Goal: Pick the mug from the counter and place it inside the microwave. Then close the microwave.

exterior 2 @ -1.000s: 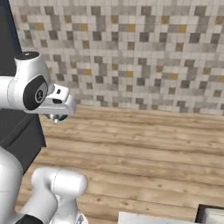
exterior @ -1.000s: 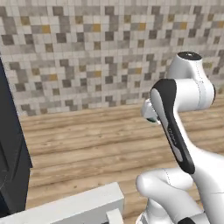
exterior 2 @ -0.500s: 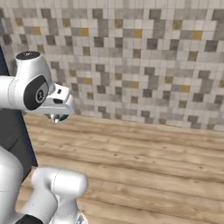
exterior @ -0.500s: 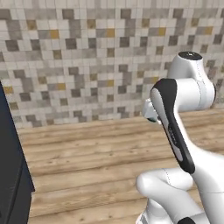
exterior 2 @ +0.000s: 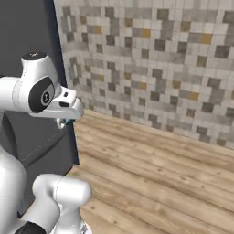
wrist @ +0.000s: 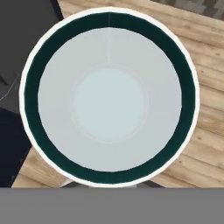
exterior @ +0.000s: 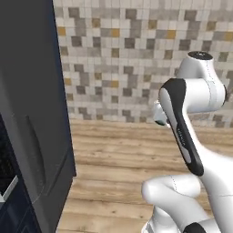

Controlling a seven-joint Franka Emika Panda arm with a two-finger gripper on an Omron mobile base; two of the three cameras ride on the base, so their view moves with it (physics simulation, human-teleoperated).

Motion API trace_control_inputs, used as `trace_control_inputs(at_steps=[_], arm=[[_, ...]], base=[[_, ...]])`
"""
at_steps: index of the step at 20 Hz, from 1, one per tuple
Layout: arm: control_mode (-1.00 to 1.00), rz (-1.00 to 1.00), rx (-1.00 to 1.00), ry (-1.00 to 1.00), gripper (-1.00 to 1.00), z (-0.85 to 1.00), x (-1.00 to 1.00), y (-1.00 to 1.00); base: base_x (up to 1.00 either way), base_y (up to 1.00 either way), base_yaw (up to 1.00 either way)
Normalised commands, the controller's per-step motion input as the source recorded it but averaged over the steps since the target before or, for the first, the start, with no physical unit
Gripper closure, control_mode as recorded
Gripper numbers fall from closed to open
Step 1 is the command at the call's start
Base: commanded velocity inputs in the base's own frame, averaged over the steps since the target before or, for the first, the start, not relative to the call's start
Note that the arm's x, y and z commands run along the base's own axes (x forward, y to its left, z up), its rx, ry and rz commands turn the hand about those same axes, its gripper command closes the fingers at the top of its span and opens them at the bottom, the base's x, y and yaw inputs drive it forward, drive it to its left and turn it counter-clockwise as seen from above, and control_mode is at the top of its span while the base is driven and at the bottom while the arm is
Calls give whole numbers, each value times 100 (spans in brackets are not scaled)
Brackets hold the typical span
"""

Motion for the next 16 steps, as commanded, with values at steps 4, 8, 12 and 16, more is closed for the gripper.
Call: trace_control_inputs(at_steps=[4, 8, 12, 16], arm=[[100, 0, 0, 0, 100, 0, 0, 0], [100, 0, 0, 0, 100, 0, 0, 0], [100, 0, 0, 0, 100, 0, 0, 0], [100, 0, 0, 0, 100, 0, 0, 0]], base=[[-30, -40, 92], [-16, -58, 85], [-21, -93, 70], [-13, -76, 75]])
